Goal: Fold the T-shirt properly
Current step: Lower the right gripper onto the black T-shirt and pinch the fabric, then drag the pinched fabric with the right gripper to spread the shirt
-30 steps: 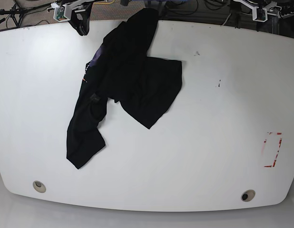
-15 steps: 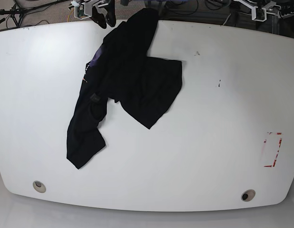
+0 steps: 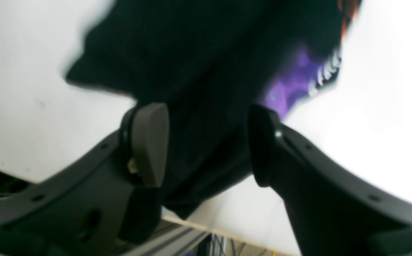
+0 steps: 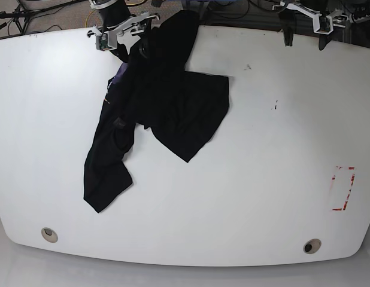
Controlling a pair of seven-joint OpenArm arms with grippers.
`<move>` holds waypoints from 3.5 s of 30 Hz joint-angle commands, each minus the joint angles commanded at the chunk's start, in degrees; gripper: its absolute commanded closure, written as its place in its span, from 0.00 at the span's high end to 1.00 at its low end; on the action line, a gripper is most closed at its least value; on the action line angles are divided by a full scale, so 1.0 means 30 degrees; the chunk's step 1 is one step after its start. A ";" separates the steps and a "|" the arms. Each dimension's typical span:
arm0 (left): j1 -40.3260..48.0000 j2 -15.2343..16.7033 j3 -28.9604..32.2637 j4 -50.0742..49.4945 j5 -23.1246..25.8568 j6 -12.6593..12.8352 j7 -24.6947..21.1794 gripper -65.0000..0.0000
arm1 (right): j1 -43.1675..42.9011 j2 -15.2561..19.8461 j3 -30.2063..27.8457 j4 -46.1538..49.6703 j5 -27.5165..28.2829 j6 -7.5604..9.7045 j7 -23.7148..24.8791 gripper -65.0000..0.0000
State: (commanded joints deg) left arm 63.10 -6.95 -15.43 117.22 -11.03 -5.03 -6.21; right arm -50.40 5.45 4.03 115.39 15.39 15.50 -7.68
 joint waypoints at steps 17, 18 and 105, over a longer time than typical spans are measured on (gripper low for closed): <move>-0.1580 0.0210 -0.0154 0.0099 0.0232 -0.0011 0.0308 0.71 | 0.2579 0.0753 0.0957 0.1465 0.0022 -0.0509 -0.1535 0.54; -0.1483 0.0191 -0.0144 0.0100 0.0255 0.0010 0.0273 0.71 | 0.2868 0.0891 0.0934 0.1435 0.0050 -0.0511 -0.1685 0.55; -0.1823 -0.0285 -0.1005 0.0640 0.0179 -0.0704 -0.0938 0.75 | 1.2587 0.1234 -0.3678 -0.5665 -0.1295 0.0592 -0.6939 0.55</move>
State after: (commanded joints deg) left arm 57.63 -7.80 -18.44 119.14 -10.50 -7.14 -9.03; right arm -12.64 9.15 -7.00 98.39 11.51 17.28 -28.50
